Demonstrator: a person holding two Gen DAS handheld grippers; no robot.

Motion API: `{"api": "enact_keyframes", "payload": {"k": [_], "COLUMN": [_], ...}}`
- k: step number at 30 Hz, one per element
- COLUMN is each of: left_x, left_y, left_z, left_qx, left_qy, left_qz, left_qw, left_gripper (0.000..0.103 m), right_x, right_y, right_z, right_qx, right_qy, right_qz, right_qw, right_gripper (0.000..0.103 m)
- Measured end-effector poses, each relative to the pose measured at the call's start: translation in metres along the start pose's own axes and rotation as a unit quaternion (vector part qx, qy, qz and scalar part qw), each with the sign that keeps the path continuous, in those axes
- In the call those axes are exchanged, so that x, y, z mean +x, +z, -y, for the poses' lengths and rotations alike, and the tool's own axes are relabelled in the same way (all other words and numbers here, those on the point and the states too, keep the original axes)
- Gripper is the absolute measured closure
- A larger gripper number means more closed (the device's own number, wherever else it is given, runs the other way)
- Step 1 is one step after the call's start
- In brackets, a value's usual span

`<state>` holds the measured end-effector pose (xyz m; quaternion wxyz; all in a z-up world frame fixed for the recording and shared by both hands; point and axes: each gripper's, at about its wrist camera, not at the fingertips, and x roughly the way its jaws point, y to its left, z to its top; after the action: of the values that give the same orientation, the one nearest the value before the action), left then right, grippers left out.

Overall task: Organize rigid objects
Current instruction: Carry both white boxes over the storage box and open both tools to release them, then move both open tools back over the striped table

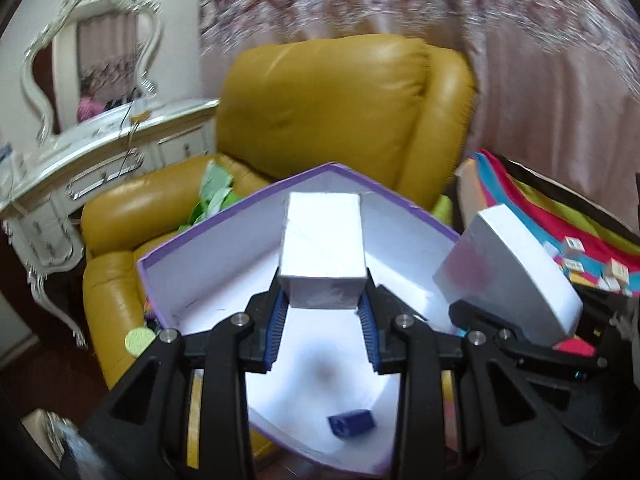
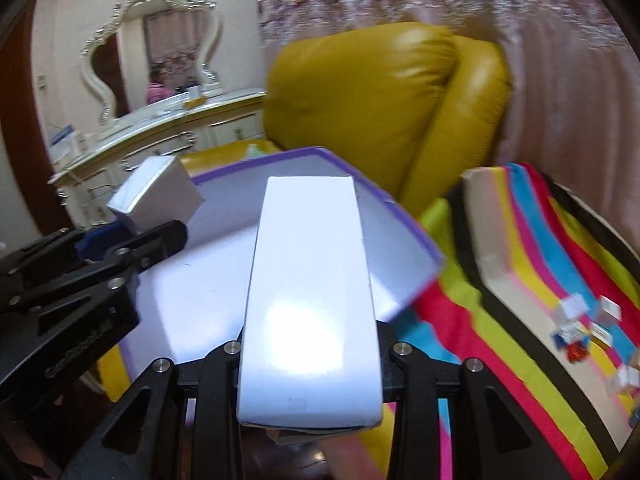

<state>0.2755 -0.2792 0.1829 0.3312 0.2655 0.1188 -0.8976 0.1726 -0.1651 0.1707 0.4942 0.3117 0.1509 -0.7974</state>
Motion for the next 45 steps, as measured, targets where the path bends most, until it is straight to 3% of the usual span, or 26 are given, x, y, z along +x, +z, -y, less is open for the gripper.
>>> {"api": "enact_keyframes", "payload": {"k": [4, 5, 6, 8, 9, 12, 16, 19, 21, 24, 26, 32, 39, 42, 45], "left_x": [0.014, 0.017, 0.022, 0.027, 0.024, 0.016, 0.009, -0.009, -0.021, -0.028, -0.019, 0.055, 0.115, 0.126, 0.140], "left_y": [-0.001, -0.001, 0.001, 0.002, 0.002, 0.003, 0.005, 0.000, -0.007, -0.021, -0.034, -0.080, -0.114, -0.124, -0.134], "left_z": [-0.023, -0.027, -0.030, -0.035, -0.039, -0.048, -0.025, 0.016, 0.051, 0.106, 0.143, 0.262, 0.347, 0.360, 0.360], "left_qx": [-0.026, -0.031, -0.031, -0.041, -0.059, -0.101, -0.081, -0.035, 0.005, 0.054, 0.080, 0.174, 0.251, 0.274, 0.272], "left_qy": [0.002, -0.006, -0.015, -0.010, -0.005, -0.013, -0.039, -0.087, -0.126, -0.202, -0.236, -0.245, -0.221, -0.217, -0.221], "left_qz": [-0.019, -0.021, -0.024, -0.027, -0.016, 0.008, 0.010, 0.025, 0.030, 0.006, -0.008, -0.080, -0.119, -0.125, -0.156], "left_qw": [0.9995, 0.9993, 0.9991, 0.9988, 0.9981, 0.9948, 0.9959, 0.9953, 0.9916, 0.9779, 0.9683, 0.9505, 0.9349, 0.9285, 0.9237], "left_gripper": [0.065, 0.060, 0.054, 0.020, 0.017, 0.012, 0.012, 0.012, 0.008, 0.004, 0.003, 0.003, 0.003, 0.003, 0.003], "right_x": [0.025, 0.033, 0.038, 0.045, 0.047, 0.034, 0.002, -0.018, -0.029, -0.044, -0.056, -0.092, -0.115, -0.113, -0.108], "right_y": [0.007, 0.007, 0.007, 0.004, 0.004, 0.002, -0.011, -0.031, -0.054, -0.093, -0.129, -0.210, -0.252, -0.255, -0.254], "right_z": [-0.018, -0.022, -0.023, -0.024, -0.022, -0.006, 0.037, 0.077, 0.109, 0.153, 0.187, 0.266, 0.315, 0.342, 0.375], "right_qx": [-0.008, -0.009, -0.007, 0.005, 0.014, 0.050, 0.113, 0.158, 0.188, 0.216, 0.252, 0.349, 0.363, 0.364, 0.376], "right_qy": [0.029, 0.042, 0.051, 0.059, 0.058, 0.076, 0.079, 0.048, 0.002, -0.078, -0.129, -0.215, -0.264, -0.279, -0.285], "right_qz": [-0.017, -0.025, -0.027, -0.029, -0.028, 0.000, 0.056, 0.074, 0.069, 0.047, 0.028, 0.000, -0.020, -0.027, -0.031], "right_qw": [0.999, 0.999, 0.998, 0.998, 0.998, 0.996, 0.989, 0.984, 0.980, 0.972, 0.959, 0.912, 0.893, 0.888, 0.881], "right_gripper": [0.067, 0.067, 0.067, 0.062, 0.056, 0.054, 0.047, 0.044, 0.044, 0.044, 0.044, 0.044, 0.044, 0.044, 0.044]}}
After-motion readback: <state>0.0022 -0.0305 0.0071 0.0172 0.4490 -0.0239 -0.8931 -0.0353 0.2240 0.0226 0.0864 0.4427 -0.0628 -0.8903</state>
